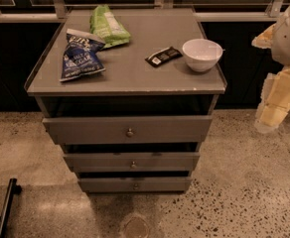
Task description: Open middle drawer
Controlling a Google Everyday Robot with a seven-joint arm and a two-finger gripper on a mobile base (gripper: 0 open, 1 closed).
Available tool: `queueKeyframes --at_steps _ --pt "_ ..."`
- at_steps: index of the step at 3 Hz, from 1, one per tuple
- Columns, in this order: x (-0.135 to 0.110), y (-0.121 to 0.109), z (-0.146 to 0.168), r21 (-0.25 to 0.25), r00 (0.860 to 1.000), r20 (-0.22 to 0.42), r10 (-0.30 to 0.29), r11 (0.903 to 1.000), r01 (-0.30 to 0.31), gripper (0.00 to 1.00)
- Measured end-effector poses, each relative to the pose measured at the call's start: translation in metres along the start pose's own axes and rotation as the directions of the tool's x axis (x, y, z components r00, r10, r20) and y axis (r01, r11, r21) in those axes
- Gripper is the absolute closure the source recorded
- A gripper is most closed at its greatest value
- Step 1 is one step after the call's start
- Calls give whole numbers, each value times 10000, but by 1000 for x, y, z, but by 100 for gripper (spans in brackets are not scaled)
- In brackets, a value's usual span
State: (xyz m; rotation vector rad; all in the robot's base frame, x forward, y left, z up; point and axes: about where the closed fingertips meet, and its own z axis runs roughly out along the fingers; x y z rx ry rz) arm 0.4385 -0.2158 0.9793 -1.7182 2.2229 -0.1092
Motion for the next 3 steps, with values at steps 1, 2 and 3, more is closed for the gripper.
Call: queueKeyframes --at_steps 1,2,3 --pt "0 0 0 0 10000 0 0 10000 0 0" --pt "7 5 14 264 9996 249 153 9995 -160 0" --pt "23 38 48 245 9896 1165 845 9958 -879 0"
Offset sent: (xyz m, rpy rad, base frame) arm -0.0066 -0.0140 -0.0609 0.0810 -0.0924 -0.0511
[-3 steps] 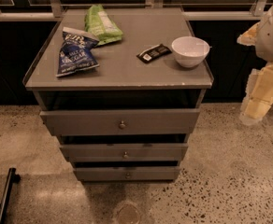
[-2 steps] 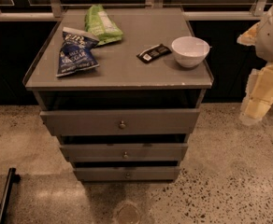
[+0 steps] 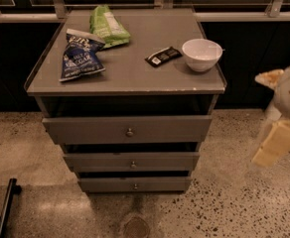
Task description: Open middle drawer
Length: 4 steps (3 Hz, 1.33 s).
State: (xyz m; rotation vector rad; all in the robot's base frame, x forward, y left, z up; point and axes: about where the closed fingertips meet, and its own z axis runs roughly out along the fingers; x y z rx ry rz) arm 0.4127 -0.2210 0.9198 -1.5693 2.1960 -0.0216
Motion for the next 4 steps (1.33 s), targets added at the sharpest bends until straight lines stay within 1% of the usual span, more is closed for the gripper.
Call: queueKeyframes --at_steps 1,2,3,4 --pt "39 42 64 -712 9802 1268 1522 9870 -1441 0" --pt "75 81 163 -1901 9259 2182 3083 9440 -2695 0" --pt "78 65 243 -2078 8733 3101 3759 9231 -3236 0" --pt "94 62 282 -2097 8445 3188 4304 9009 -3800 18"
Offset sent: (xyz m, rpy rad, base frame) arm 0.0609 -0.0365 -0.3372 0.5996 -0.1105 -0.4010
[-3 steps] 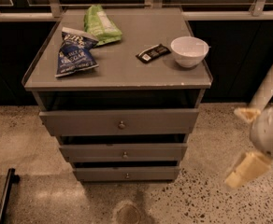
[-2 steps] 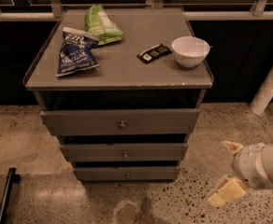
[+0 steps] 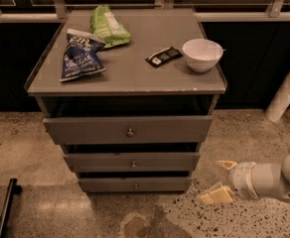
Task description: Open middle drawer
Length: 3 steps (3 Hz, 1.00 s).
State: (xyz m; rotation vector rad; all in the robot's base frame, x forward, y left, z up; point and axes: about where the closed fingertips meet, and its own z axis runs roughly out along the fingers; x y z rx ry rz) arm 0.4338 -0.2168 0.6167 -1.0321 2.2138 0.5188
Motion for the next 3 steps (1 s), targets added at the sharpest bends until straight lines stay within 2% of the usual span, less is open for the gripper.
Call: queueKeyframes --at_steps 3 --pt "0 0 0 -5 10000 -2 -2 10000 2 88"
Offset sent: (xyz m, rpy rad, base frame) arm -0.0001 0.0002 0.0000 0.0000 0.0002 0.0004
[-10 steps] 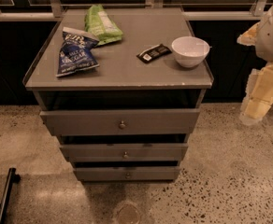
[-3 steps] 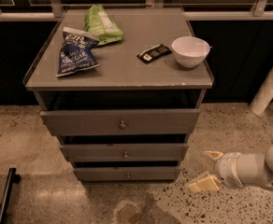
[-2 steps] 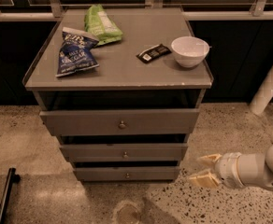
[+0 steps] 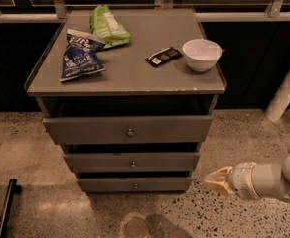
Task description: Open middle drawer
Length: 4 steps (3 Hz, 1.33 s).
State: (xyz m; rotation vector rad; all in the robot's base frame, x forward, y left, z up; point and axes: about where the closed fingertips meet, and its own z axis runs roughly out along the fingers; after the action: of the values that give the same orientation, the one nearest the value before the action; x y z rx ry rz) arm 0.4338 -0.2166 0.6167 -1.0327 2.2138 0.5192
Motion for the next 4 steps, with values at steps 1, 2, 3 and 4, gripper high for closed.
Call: queueKeyframes --at_steps 1,2,3,4 --pt "5 -14 9 181 9976 652 -220 9996 208 100" --pt "12 -51 33 811 9756 2150 -450 9963 280 100" --pt "23 -78 69 946 9508 3075 -386 9955 98 100" --pt "36 -88 101 682 9350 3546 34 9972 -295 100"
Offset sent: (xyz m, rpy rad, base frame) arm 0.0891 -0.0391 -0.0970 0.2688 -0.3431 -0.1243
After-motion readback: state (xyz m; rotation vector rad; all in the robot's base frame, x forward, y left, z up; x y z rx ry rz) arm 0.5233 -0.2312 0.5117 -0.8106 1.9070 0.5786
